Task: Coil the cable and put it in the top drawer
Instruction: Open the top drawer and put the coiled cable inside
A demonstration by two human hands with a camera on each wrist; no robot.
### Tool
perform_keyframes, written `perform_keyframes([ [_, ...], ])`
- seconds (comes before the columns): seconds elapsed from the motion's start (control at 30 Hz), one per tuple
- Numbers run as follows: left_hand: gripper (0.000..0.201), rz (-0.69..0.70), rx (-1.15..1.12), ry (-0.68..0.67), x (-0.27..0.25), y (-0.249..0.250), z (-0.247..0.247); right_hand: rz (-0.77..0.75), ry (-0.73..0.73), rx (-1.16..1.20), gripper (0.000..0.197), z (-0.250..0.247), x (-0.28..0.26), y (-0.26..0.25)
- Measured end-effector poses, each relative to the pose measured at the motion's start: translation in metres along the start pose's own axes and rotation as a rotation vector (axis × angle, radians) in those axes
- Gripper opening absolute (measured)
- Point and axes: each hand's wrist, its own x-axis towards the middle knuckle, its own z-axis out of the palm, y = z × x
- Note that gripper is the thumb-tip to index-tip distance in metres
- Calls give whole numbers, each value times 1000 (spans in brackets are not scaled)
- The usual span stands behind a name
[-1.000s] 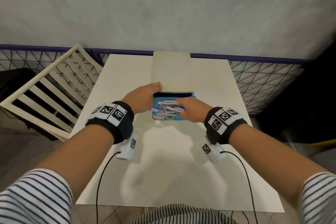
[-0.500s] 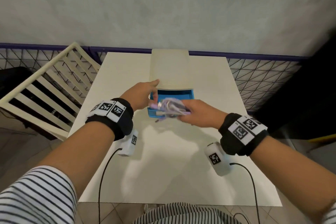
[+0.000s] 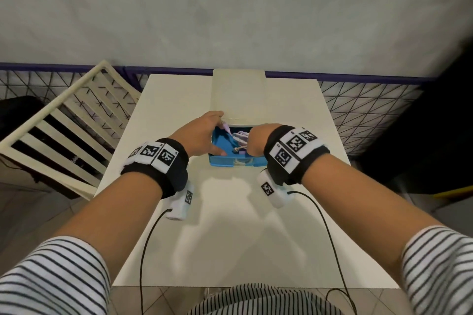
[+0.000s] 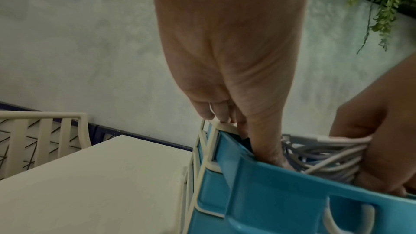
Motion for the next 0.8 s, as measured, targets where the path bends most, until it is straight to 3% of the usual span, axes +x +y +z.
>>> perform_keyframes([
  [0.13, 68, -17, -1, 7, 0, 1, 0, -49, 24, -92, 52, 9, 5, 5],
  [0.3, 77, -31, 4, 16, -2, 5, -2, 2, -17, -140, 38, 7, 3, 1],
  [0.43, 69, -30, -16, 19, -3, 7, -3, -24, 20, -205, 32, 9, 7, 3],
  [0.57, 63, -36, -62, 10, -5, 7, -3, -54, 27, -184, 52, 15, 12, 4],
  [0.63, 58, -29, -70, 1, -7, 8, -4, -29, 15, -137, 54, 13, 15, 0],
  [0.8, 55, -10, -65, -40, -11, 14, -7, 14, 164, -6, 54, 18, 16, -1],
])
